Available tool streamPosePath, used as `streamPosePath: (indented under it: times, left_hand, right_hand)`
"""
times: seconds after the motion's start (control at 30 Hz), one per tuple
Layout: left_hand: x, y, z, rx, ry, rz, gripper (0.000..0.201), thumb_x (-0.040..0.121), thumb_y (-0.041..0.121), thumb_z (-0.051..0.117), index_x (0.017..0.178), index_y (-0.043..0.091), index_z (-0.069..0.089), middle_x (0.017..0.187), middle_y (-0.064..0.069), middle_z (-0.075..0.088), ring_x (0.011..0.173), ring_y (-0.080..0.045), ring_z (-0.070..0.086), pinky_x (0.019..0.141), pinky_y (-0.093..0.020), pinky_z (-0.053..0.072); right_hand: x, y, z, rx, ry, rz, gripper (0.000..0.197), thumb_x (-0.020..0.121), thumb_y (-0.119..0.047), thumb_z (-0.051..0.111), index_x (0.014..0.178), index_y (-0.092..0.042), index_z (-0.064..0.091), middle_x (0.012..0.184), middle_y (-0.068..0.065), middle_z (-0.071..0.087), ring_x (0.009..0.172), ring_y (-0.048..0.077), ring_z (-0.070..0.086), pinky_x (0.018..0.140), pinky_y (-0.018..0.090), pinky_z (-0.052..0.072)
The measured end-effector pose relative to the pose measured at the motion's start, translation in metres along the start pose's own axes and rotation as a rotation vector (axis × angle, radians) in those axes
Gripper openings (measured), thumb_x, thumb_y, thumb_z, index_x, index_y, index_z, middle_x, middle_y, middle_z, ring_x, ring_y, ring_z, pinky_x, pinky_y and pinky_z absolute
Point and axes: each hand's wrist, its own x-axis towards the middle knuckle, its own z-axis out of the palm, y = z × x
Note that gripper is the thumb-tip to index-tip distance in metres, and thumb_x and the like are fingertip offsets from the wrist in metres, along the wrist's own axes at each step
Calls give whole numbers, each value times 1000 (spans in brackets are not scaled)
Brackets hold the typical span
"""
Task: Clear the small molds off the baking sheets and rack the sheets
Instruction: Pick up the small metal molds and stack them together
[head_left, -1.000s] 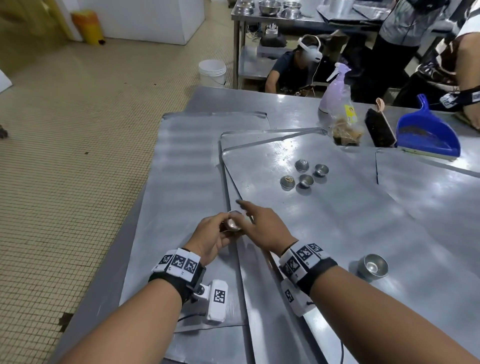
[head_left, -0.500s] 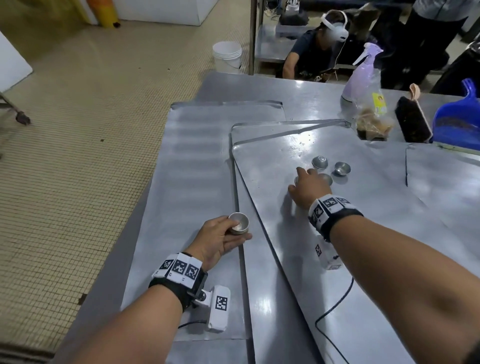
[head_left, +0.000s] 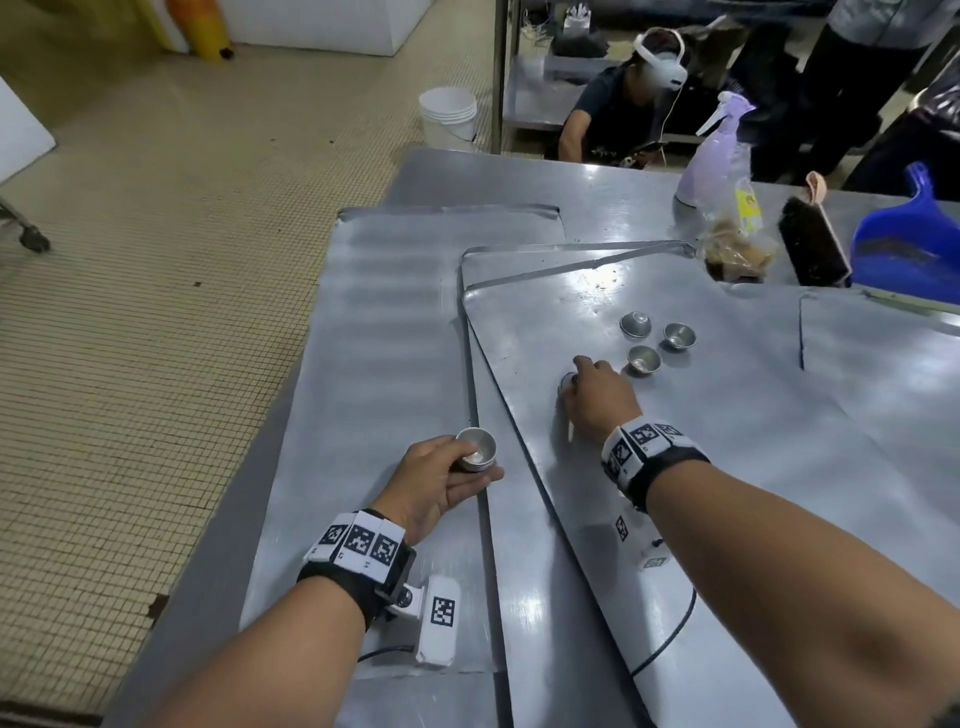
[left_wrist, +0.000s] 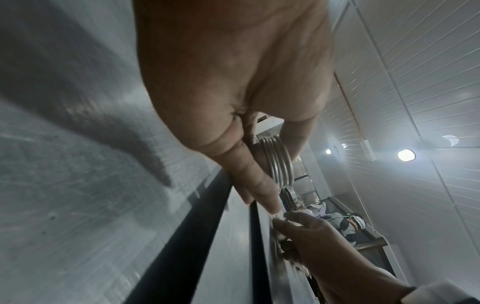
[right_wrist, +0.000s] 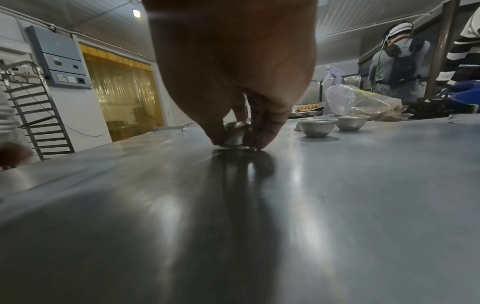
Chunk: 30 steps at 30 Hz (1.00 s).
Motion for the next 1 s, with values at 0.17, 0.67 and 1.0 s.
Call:
streamPosePath:
  times: [0.17, 0.67, 1.0]
  left_hand:
    - [-12, -1, -1, -5, 4, 12, 16, 99, 8, 56, 104, -6, 63, 107, -31, 70, 90, -35, 75, 60, -23, 59]
    - [-37, -11, -10, 14, 30, 32, 14, 99, 9, 53, 100, -2, 62, 109, -32, 70, 87, -32, 76, 54, -21, 56]
    - [-36, -8, -12, -162, 70, -21, 41, 101, 34, 46, 112, -3, 58, 107, -29, 69, 85, -42, 74, 60, -34, 63]
  right_hand:
    - [-34, -5, 4, 218, 88, -24, 30, 94, -26, 56, 120, -13, 59, 127, 12, 48, 100, 38, 60, 81, 33, 44]
    - [-75, -2, 9, 159, 6, -57, 53, 91, -32, 61, 141, -16, 51, 132, 9, 59, 121, 27, 55, 97, 33, 43]
    - [-100, -36, -1, 329, 129, -218, 41, 87, -40, 71, 119, -16, 67, 117, 5, 65, 104, 23, 62, 85, 29, 46]
